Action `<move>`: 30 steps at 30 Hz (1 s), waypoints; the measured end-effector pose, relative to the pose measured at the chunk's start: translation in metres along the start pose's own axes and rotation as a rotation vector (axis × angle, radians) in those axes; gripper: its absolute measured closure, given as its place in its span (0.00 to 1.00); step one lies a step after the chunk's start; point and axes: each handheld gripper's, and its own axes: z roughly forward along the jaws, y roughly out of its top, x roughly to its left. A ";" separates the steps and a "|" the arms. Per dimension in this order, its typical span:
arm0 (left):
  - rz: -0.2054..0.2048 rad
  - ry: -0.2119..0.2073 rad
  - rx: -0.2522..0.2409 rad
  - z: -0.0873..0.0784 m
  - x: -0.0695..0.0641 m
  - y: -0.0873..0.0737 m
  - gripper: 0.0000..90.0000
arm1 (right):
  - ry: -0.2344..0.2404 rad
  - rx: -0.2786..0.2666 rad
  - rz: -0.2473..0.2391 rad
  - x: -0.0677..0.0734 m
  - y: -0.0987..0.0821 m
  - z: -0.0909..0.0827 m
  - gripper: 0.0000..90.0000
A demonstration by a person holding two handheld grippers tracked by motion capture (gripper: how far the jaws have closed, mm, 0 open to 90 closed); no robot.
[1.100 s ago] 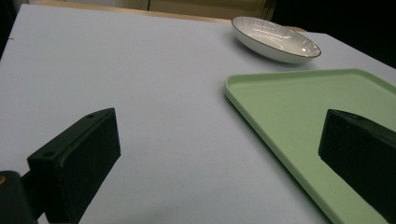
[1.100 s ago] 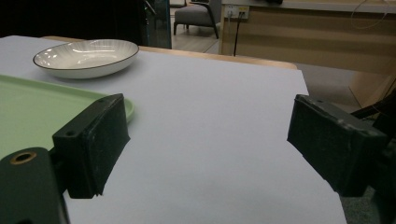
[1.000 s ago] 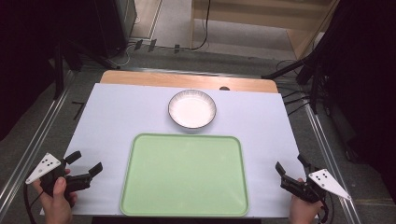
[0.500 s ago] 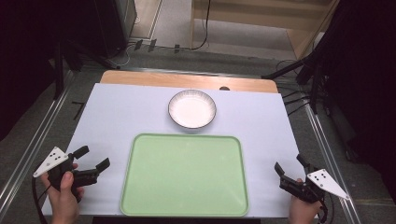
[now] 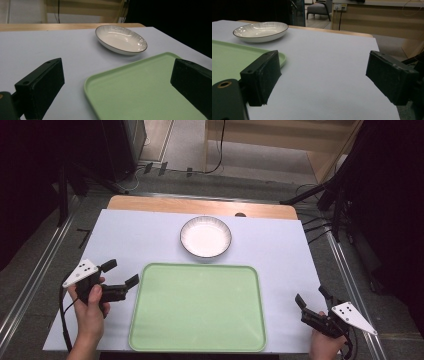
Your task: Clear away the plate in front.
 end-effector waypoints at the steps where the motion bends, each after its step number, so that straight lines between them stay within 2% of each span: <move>1: 0.006 -0.007 0.004 0.004 -0.002 0.002 0.00 | 0.003 -0.003 0.002 0.000 0.000 0.000 0.14; 4: 0.009 -0.033 0.009 0.016 -0.008 0.010 0.00 | 0.005 -0.003 0.004 -0.001 0.000 -0.001 0.14; 10: 0.033 -0.052 0.015 0.036 -0.016 0.026 0.00 | 0.009 -0.008 0.012 -0.001 0.000 -0.001 0.14; 13: 0.064 -0.071 0.033 0.050 -0.023 0.034 0.00 | 0.010 -0.005 0.011 -0.001 0.000 -0.001 0.14; 21: 0.088 -0.094 0.046 0.072 -0.032 0.046 0.00 | 0.011 -0.005 0.013 -0.002 0.000 -0.001 0.14; 24: 0.111 -0.108 0.064 0.085 -0.036 0.052 0.00 | 0.013 -0.005 0.017 -0.002 0.000 -0.001 0.14; 30: 0.127 -0.112 0.074 0.099 -0.042 0.059 0.00 | 0.016 -0.004 0.018 -0.002 0.000 -0.001 0.14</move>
